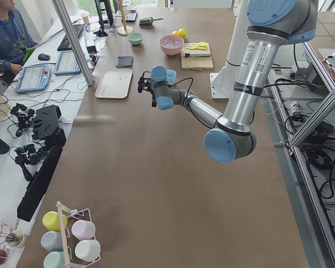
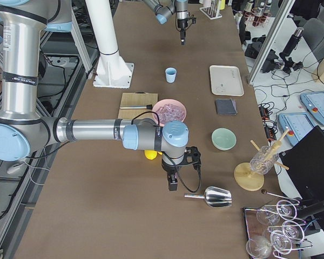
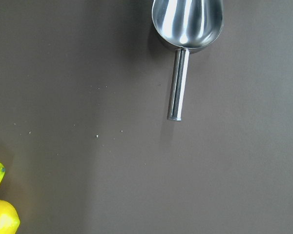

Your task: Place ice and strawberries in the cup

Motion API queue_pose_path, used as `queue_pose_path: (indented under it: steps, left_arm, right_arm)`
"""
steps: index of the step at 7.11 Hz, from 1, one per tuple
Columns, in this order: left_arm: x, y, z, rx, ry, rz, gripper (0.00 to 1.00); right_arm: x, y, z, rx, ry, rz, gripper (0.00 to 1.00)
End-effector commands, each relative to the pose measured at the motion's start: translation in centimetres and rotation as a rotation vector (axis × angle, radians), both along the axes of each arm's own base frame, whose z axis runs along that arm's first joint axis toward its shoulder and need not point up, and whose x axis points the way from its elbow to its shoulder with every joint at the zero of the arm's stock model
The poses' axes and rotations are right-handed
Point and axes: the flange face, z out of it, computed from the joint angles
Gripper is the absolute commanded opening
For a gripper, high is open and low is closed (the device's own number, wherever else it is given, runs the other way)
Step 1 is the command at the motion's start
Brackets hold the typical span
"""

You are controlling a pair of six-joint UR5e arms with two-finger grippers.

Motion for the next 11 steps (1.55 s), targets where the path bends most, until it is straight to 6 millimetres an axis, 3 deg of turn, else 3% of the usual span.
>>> queue_pose_path:
  steps: [1, 3, 4, 5, 6, 7, 8, 9, 11]
  left_arm:
    - [-13.3, -0.9, 8.9, 0.074, -0.068, 0.03, 0.98]
    - [-22.9, -0.2, 16.6, 0.173, -0.187, 0.055, 0.98]
    - [-27.0, 0.1, 19.3, 0.19, -0.256, 0.096, 0.98]
    - [-31.0, 0.5, 21.4, 0.215, -0.309, 0.129, 0.98]
    - [-34.7, 0.9, 22.2, 0.228, -0.343, 0.155, 0.98]
    - [-37.1, 3.9, 26.3, 0.06, -0.351, 0.157, 0.98]
    - [-37.5, 4.4, 27.1, -0.072, -0.35, 0.176, 0.98]
    - [-39.1, 4.8, 25.7, -0.068, -0.38, 0.143, 0.98]
    - [-40.1, 6.2, 27.6, -0.112, -0.429, 0.136, 0.98]
  right_arm:
    - [0.0, 0.0, 0.1, -0.005, -0.002, 0.003, 1.0]
    - [0.0, 0.1, 0.3, -0.01, -0.002, 0.003, 1.0]
    - [0.0, 0.0, 0.4, -0.011, -0.002, 0.003, 1.0]
    - [0.0, 0.0, 0.4, -0.011, -0.002, 0.003, 1.0]
    - [0.0, 0.1, 0.6, -0.016, -0.002, 0.003, 1.0]
    - [0.0, 0.0, 0.7, -0.016, -0.002, 0.003, 1.0]
    - [0.0, -0.2, 0.5, -0.011, -0.002, 0.003, 1.0]
    - [0.0, -0.4, 0.4, -0.008, -0.002, 0.003, 1.0]
    - [0.0, -0.4, 0.5, -0.011, -0.002, 0.003, 1.0]
